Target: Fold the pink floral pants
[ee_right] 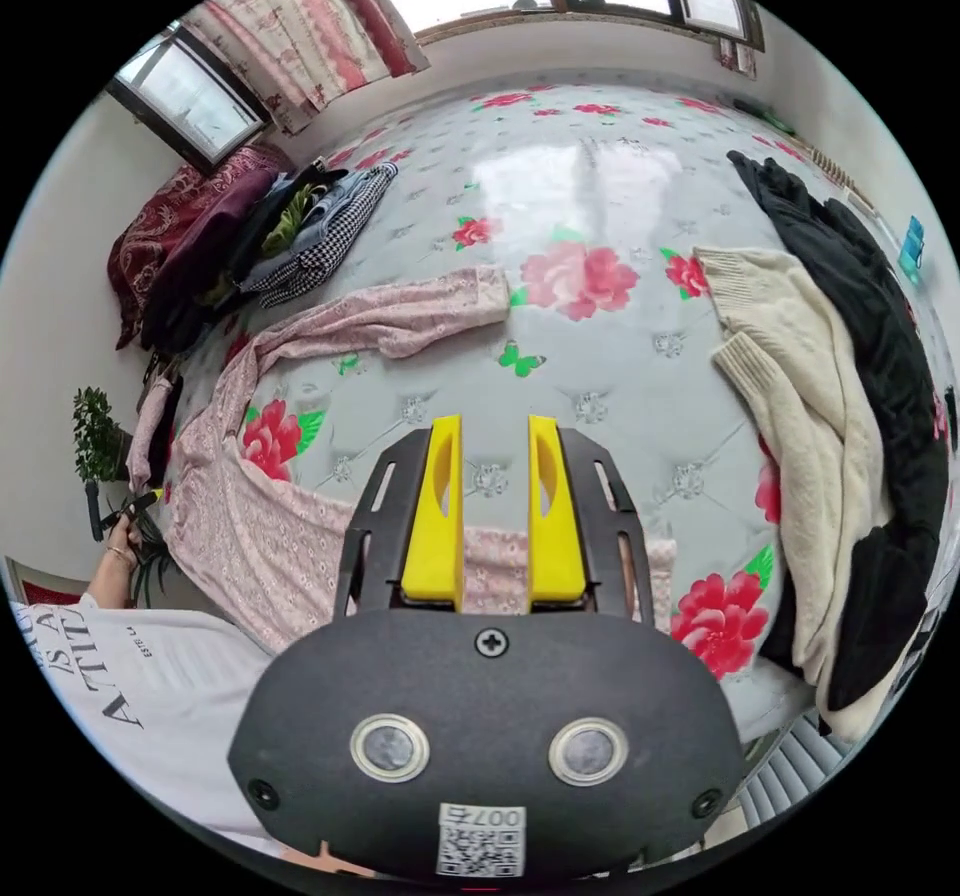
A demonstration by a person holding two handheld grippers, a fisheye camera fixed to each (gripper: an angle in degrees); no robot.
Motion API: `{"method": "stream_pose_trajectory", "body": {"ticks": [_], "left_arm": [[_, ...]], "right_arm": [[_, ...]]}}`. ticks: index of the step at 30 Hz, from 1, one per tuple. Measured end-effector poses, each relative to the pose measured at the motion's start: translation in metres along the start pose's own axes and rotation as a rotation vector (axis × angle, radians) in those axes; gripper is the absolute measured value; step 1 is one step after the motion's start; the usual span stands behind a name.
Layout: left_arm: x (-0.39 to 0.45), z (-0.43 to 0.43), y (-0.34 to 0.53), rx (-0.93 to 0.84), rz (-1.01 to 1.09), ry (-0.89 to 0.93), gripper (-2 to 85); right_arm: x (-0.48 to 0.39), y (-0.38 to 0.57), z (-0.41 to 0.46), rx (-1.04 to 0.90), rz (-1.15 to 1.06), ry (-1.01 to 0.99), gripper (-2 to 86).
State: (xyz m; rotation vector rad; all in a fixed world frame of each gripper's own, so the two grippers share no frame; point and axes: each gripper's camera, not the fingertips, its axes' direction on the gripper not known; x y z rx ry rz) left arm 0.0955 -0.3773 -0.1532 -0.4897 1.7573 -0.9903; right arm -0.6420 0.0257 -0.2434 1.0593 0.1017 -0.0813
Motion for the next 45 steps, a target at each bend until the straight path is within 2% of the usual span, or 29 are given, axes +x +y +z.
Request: {"method": "stream_pose_trajectory", "body": {"ticks": [5, 9, 13, 16, 17, 19, 21, 24, 25, 28, 30, 33, 35, 38, 41, 45], "left_arm": [[-0.013, 0.013, -0.075, -0.002, 0.014, -0.009, -0.9], [-0.026, 0.033, -0.135, -0.024, 0.030, -0.095, -0.3], [-0.036, 0.061, -0.171, -0.039, 0.031, -0.145, 1.8], [-0.037, 0.100, -0.190, -0.171, 0.075, -0.167, -0.2], [-0.032, 0.096, -0.192, -0.105, 0.122, -0.183, -0.6], [-0.026, 0.099, -0.196, -0.125, 0.152, -0.228, -0.8], [-0.020, 0.099, -0.202, -0.179, 0.211, -0.260, -0.9], [-0.025, 0.087, -0.202, -0.170, 0.216, -0.217, -0.9], [-0.027, 0.083, -0.202, -0.155, 0.207, -0.219, -0.8], [-0.040, 0.057, -0.195, -0.049, 0.144, -0.171, -0.4], [-0.047, 0.048, -0.190, -0.002, 0.138, -0.018, 1.8], [-0.039, 0.056, -0.186, -0.032, 0.209, 0.036, 6.4], [-0.029, 0.067, -0.187, -0.107, 0.265, 0.030, 6.4], [-0.011, 0.084, -0.188, -0.199, 0.344, -0.001, 4.6], [-0.003, 0.084, -0.191, -0.204, 0.390, -0.036, 0.3], [0.002, 0.085, -0.190, -0.227, 0.391, -0.043, -0.8]], "right_arm": [[-0.022, -0.106, 0.030, -0.030, -0.051, 0.065, 9.1], [-0.025, -0.179, 0.080, -0.127, -0.056, 0.109, 8.3], [-0.028, -0.207, 0.136, -0.335, -0.071, 0.099, 5.2], [-0.050, -0.217, 0.132, -0.306, -0.202, 0.151, 1.7], [-0.056, -0.224, 0.117, -0.269, -0.238, 0.162, 1.1], [-0.068, -0.232, 0.068, -0.072, -0.291, 0.155, 0.5], [-0.078, -0.226, -0.015, 0.219, -0.340, 0.116, 0.2], [-0.077, -0.191, -0.085, 0.443, -0.407, 0.165, 0.1], [-0.074, -0.183, -0.092, 0.456, -0.417, 0.172, 0.1], [-0.040, -0.143, -0.081, 0.320, -0.377, 0.209, 0.4], [0.008, -0.112, -0.027, 0.028, -0.203, 0.204, 0.9], [0.063, -0.073, 0.033, -0.270, 0.062, 0.087, 2.2], [0.068, -0.067, 0.031, -0.216, 0.126, 0.091, 3.7], [0.053, -0.087, 0.012, -0.064, 0.081, 0.121, 6.9], [0.037, -0.125, 0.005, -0.060, -0.008, 0.166, 8.2], [0.037, -0.148, 0.008, -0.082, -0.021, 0.144, 8.7]]}}
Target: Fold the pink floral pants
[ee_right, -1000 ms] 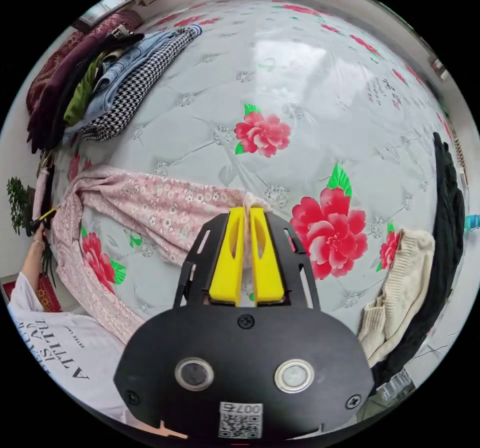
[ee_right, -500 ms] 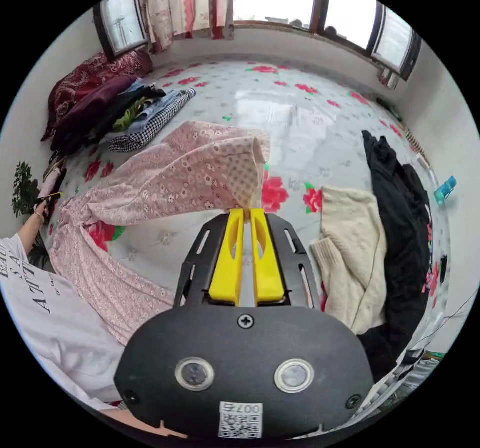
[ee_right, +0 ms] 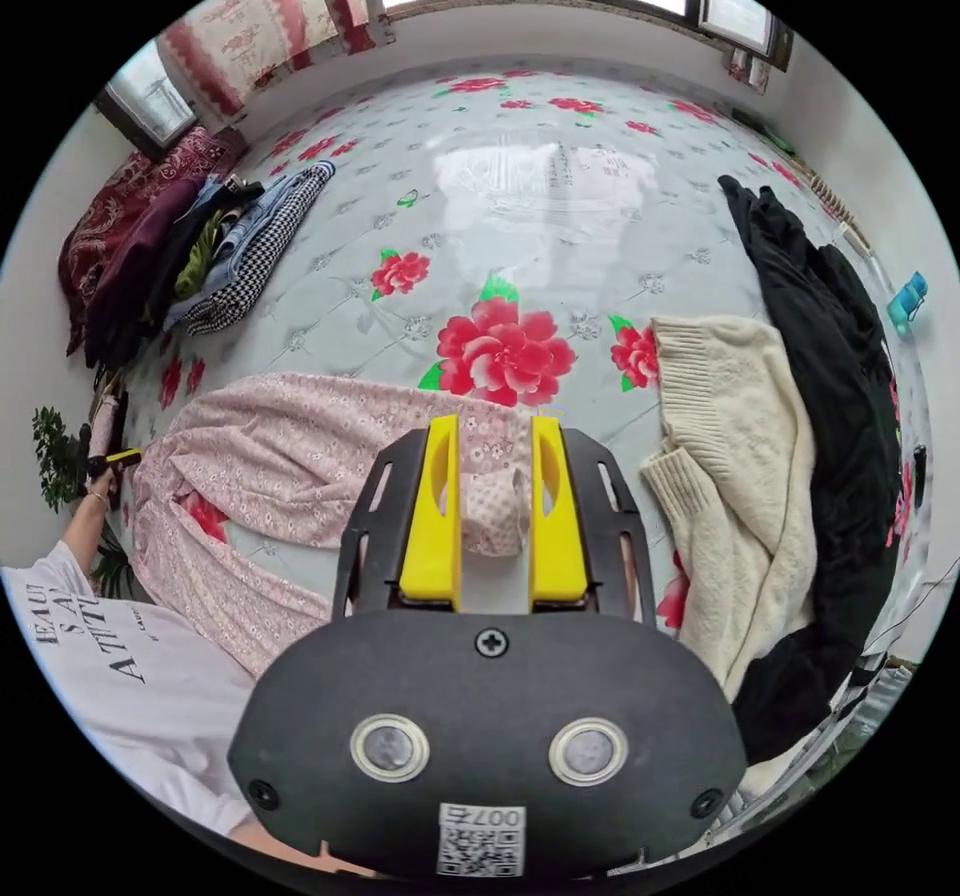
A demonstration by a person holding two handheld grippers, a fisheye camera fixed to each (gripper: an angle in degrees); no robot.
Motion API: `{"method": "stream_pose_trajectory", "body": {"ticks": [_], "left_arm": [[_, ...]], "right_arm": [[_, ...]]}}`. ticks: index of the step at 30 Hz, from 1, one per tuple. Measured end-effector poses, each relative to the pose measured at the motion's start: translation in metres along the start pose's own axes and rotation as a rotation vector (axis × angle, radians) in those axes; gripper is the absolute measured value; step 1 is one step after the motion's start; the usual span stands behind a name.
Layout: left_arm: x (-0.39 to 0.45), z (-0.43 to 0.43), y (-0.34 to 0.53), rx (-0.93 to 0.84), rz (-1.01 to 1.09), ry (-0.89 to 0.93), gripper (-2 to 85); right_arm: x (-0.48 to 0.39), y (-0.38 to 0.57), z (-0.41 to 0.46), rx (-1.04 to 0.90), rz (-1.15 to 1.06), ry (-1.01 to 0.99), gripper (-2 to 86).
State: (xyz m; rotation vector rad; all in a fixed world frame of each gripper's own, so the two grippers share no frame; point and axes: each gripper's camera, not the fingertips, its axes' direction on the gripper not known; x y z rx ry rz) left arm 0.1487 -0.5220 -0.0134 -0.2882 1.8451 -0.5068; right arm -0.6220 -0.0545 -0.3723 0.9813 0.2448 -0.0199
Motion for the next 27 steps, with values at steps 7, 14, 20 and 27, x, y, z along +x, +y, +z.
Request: {"method": "stream_pose_trajectory", "body": {"ticks": [7, 14, 20, 27], "left_arm": [[-0.003, -0.009, 0.011, 0.045, -0.075, -0.010, -1.0], [-0.027, -0.074, 0.047, 0.259, -0.220, -0.055, -1.0], [-0.031, -0.044, 0.047, 0.225, -0.299, 0.012, -1.0], [-0.024, -0.040, 0.034, 0.191, -0.291, 0.000, -1.0]], "right_arm": [[-0.023, 0.017, 0.070, -0.377, -0.088, 0.061, 3.6], [-0.054, 0.017, -0.066, 0.198, -0.298, 0.186, 1.2], [-0.016, 0.058, 0.042, -0.388, -0.161, 0.113, 4.0], [0.016, 0.011, 0.003, 0.009, 0.103, -0.016, 7.5]]}}
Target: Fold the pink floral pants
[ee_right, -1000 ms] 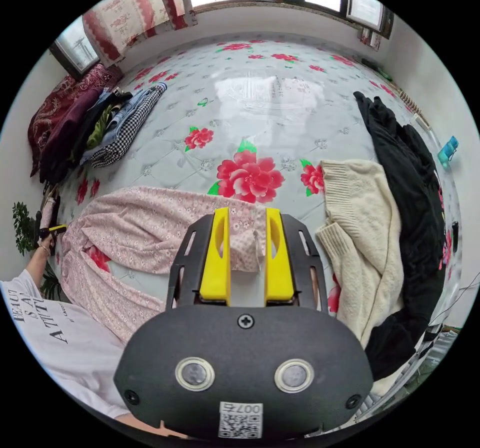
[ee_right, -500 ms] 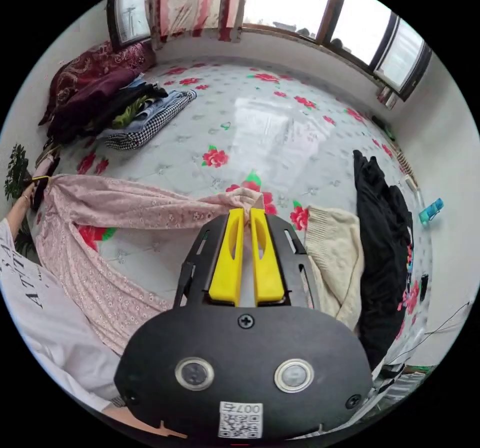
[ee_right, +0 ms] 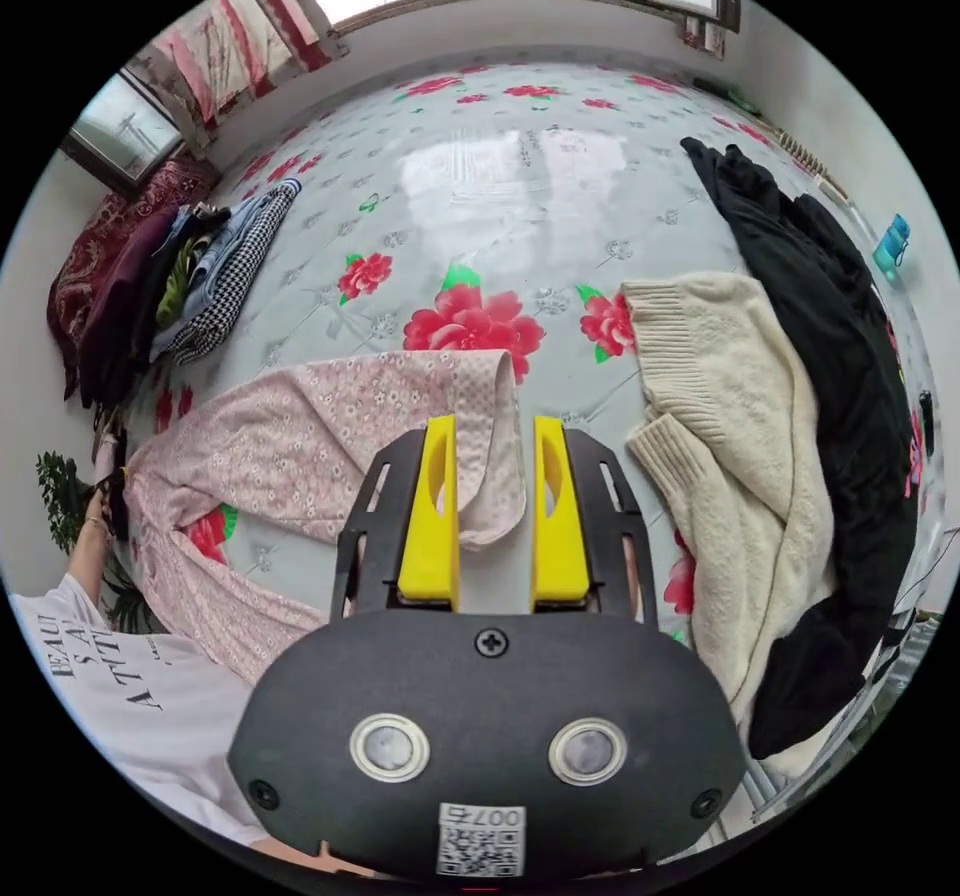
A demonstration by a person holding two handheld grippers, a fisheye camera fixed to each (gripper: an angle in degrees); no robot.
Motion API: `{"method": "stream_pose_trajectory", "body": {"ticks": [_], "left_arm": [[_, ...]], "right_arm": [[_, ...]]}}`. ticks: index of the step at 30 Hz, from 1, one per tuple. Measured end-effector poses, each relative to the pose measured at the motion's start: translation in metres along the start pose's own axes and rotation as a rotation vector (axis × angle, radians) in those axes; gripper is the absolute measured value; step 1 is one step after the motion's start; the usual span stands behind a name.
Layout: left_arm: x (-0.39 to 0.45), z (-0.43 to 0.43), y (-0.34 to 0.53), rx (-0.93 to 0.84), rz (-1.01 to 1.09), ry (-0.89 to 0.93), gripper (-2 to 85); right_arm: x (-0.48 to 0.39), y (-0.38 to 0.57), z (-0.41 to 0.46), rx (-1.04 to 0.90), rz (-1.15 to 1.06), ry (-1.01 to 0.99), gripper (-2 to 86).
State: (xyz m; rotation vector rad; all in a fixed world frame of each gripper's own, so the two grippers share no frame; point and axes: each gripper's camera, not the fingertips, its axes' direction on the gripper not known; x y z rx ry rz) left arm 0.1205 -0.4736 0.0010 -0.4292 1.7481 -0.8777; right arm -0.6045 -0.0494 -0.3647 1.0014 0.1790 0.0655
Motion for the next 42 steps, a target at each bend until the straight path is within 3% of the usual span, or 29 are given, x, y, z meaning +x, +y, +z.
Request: {"method": "stream_pose_trajectory", "body": {"ticks": [5, 7, 12, 18, 22, 31, 33, 36, 40, 42], "left_arm": [[0.002, -0.003, -0.001, 0.008, -0.024, 0.015, -1.0], [0.002, -0.006, 0.000, 0.008, -0.021, 0.007, -1.0], [-0.004, -0.011, -0.001, 0.040, -0.038, 0.022, -1.0], [0.017, 0.039, -0.025, -0.031, -0.136, -0.019, -1.0], [0.019, 0.040, -0.037, -0.027, -0.157, -0.045, -0.8], [0.001, 0.006, -0.024, 0.017, -0.180, 0.013, 6.6], [0.003, -0.022, -0.015, 0.060, -0.179, -0.024, 6.8], [0.024, -0.048, 0.002, 0.140, -0.146, 0.017, 6.3], [0.075, -0.034, 0.017, 0.071, -0.010, 0.060, 5.0], [0.106, -0.006, 0.026, -0.046, 0.073, -0.007, 3.5]], "right_arm": [[0.000, -0.043, 0.070, -0.178, 0.051, -0.072, 3.5], [-0.009, -0.049, 0.066, -0.110, 0.014, 0.021, 1.7], [-0.002, -0.091, 0.021, 0.091, 0.048, 0.029, 0.2], [-0.001, -0.159, 0.069, -0.021, 0.177, 0.019, 1.5], [-0.017, -0.174, 0.075, 0.005, 0.100, 0.023, 3.5], [0.026, -0.094, 0.011, 0.177, 0.096, -0.034, 6.3], [0.032, -0.064, 0.020, 0.094, 0.060, -0.110, 7.3], [0.021, -0.044, 0.043, -0.016, -0.024, -0.066, 7.0], [0.008, -0.044, 0.062, -0.070, -0.059, -0.058, 1.8], [0.001, -0.043, 0.072, -0.141, -0.112, 0.171, 0.7]]}}
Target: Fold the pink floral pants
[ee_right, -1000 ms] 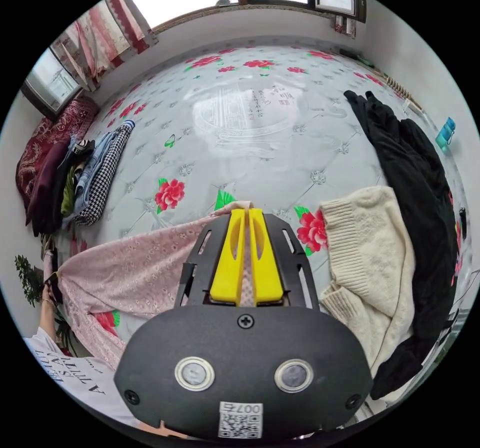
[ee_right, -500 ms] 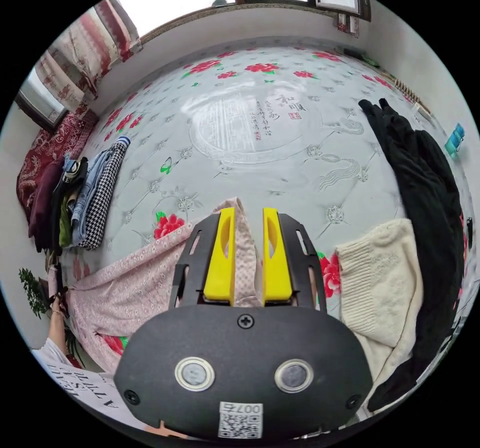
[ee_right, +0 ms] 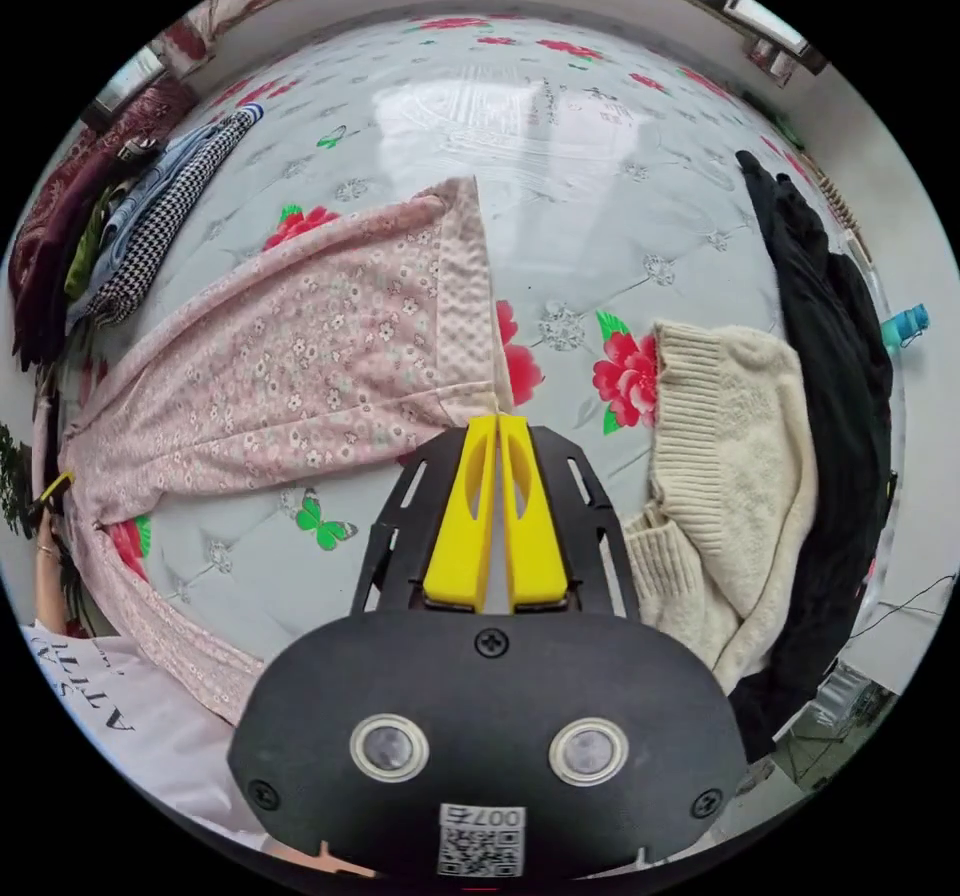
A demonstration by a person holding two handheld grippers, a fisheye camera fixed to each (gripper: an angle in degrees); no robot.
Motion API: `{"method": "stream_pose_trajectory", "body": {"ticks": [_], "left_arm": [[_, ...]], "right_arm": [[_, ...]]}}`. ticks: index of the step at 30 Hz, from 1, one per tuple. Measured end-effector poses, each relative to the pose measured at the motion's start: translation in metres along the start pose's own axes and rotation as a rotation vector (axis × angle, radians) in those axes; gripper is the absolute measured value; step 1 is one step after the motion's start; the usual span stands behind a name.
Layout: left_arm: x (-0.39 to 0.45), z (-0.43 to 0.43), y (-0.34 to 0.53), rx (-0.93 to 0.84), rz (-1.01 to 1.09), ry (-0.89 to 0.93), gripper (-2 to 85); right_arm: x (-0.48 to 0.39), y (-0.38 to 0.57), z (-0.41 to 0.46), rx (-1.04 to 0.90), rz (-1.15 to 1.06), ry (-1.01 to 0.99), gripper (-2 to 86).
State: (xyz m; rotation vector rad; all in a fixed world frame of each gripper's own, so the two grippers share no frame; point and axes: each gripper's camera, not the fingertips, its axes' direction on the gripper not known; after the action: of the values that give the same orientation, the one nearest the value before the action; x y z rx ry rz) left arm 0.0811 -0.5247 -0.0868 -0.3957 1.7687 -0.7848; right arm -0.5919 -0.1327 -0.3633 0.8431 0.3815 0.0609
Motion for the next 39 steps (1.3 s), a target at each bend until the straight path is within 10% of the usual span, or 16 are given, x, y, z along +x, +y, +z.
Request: {"method": "stream_pose_trajectory", "body": {"ticks": [22, 33, 39], "left_arm": [[0.009, 0.057, -0.103, 0.008, 0.315, 0.015, 0.4], [-0.082, 0.087, -0.102, 0.137, -0.238, 0.306, 0.4], [-0.081, 0.046, -0.054, 0.272, -0.210, 0.279, 5.1]], "right_arm": [[0.004, -0.114, 0.034, 0.087, 0.045, 0.027, 2.6], [0.087, -0.122, 0.055, 0.231, 0.435, -0.345, 3.0], [0.005, -0.088, 0.014, 0.367, 0.100, -0.202, 5.6]]}}
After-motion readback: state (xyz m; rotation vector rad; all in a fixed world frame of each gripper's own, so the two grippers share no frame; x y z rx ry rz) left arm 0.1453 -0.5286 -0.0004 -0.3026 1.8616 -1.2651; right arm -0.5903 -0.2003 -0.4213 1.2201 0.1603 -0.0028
